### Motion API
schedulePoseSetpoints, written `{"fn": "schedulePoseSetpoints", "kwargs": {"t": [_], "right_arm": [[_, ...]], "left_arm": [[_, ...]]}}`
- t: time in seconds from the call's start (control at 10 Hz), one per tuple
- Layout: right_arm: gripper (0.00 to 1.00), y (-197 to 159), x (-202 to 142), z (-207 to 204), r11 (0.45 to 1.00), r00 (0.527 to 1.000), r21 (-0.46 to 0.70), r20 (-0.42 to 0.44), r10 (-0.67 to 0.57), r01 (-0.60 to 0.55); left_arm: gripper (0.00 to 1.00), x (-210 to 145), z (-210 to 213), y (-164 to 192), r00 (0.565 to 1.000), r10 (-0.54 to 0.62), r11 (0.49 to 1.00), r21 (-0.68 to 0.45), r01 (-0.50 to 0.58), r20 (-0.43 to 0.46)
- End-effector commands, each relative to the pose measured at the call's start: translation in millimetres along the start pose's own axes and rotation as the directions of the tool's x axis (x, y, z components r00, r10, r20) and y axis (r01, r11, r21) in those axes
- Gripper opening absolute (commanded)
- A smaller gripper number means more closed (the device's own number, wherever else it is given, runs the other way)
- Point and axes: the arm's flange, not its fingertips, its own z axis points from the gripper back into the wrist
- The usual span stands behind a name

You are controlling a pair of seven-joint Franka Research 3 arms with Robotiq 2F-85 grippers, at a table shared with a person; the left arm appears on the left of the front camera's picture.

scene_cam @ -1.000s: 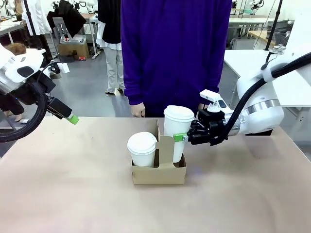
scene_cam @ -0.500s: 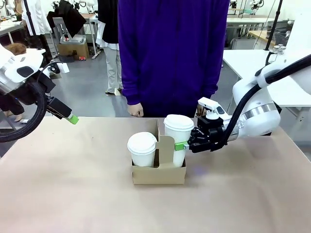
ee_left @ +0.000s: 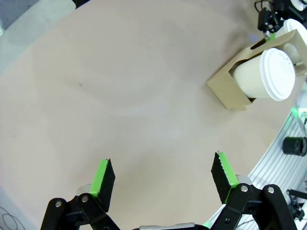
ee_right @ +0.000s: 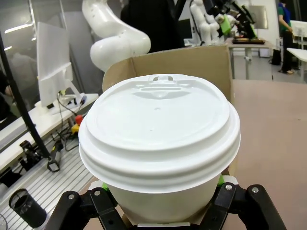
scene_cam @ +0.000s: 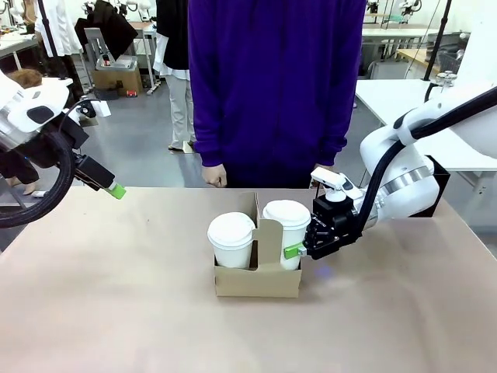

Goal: Pour a drink into a cup and package it in a carrier.
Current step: Insert the held 600 ml Paper Cup into the Cup Carrier.

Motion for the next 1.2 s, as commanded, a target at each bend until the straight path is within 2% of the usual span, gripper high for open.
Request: {"fn": "schedulePoseSetpoints", "kwargs": {"t": [0.0,0.4,0.5,0.8,1.1], "right_arm": [[0.8,-4.1,-1.8,0.1,0.998,0.999,0.039,-0.023,0.049,-0.048],[0.8,-9.1,-10.7,1.5,0.998,0.998,0.047,-0.039,0.054,-0.053],[1.0,-9.1,-10.4,3.1,0.997,0.997,0.037,-0.044,0.07,-0.069],[1.0,-0.6,0.3,16.3,0.996,0.994,0.009,-0.06,0.089,-0.089],[1.0,9.8,23.3,33.6,0.993,0.986,-0.039,-0.128,0.103,-0.109]], "left_arm": [[1.0,0.0,0.9,0.0,1.0,-0.003,1.0,0.013,0.003,-0.013],[1.0,0.0,0.9,0.0,1.0,-0.003,1.0,0.013,0.003,-0.013],[1.0,0.0,0.9,0.0,1.0,-0.003,1.0,0.013,0.003,-0.013],[1.0,0.0,0.9,0.0,1.0,-0.003,1.0,0.013,0.003,-0.013],[1.0,0.0,0.9,0.0,1.0,-0.003,1.0,0.013,0.003,-0.013]]}}
